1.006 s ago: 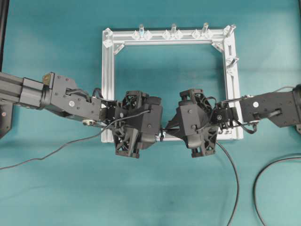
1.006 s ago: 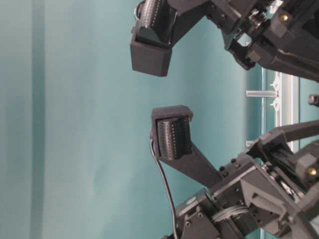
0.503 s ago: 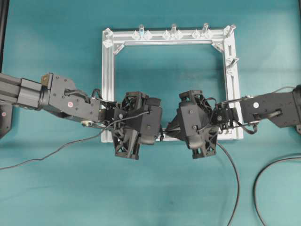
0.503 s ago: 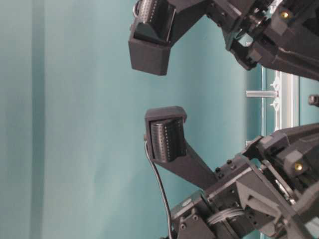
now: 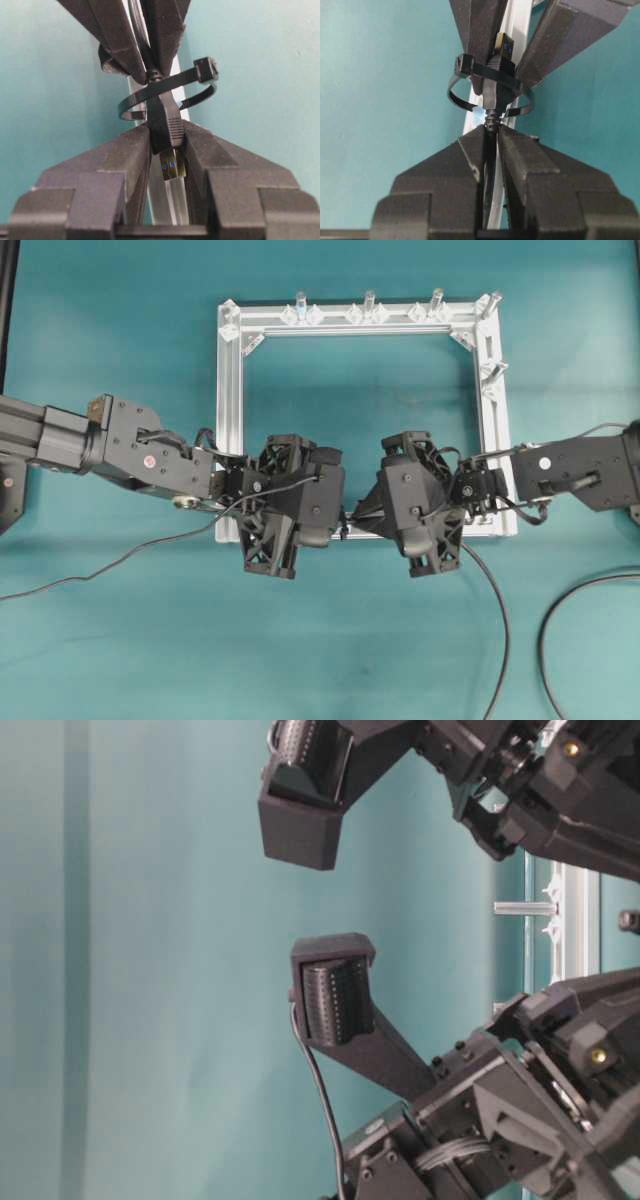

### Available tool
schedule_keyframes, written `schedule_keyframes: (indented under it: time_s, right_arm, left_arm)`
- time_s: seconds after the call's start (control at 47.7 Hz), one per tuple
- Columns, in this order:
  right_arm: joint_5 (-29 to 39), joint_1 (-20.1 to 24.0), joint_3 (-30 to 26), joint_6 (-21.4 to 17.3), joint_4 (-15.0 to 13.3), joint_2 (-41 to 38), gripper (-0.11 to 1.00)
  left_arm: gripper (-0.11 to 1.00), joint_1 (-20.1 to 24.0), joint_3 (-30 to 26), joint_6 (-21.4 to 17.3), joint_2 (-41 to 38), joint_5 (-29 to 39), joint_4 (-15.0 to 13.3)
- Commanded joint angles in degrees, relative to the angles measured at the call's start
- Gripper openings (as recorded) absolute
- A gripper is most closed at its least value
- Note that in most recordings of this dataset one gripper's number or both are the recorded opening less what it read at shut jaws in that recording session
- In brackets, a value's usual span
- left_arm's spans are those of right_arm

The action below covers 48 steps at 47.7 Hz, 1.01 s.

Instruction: Insert the wire through the string loop located in the center.

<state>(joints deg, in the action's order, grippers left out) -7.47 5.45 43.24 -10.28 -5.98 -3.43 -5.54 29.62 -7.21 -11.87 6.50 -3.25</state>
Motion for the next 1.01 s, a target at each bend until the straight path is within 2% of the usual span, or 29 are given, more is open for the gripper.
schedule_keyframes:
  time_s: [0.0, 0.21, 0.713, 0.776, 0.943, 0.985]
  right_arm:
    - [0.62, -0.18, -0.26, 0.09, -0.62, 0.79, 0.1]
    - [1.58, -0.26, -0.44, 0.0, -1.58, 0.79, 0.1]
    - [3.34, -0.18, -1.85, -0.53, -1.49, 0.88, 0.11]
    - [3.6, -0.18, -1.93, -0.53, -1.58, 0.79, 0.23]
    - [5.71, -0.18, -2.02, -0.53, -1.58, 1.32, 0.7]
    - [5.98, -0.18, -2.02, -0.53, -1.58, 1.58, 0.72]
  left_arm:
    - [0.2, 0.62, -0.97, 0.35, 2.11, -0.26, 0.18]
    - [0.2, 0.7, -0.88, 0.44, 2.2, -0.26, 0.18]
    - [0.2, 0.88, -0.88, 0.35, 2.37, 0.18, 0.18]
    - [0.19, 0.88, -0.88, 0.35, 2.37, 0.18, 0.18]
    - [0.17, 0.88, -0.79, 0.35, 2.46, 0.44, 0.18]
    - [0.16, 0.79, -0.88, 0.35, 2.46, 0.44, 0.18]
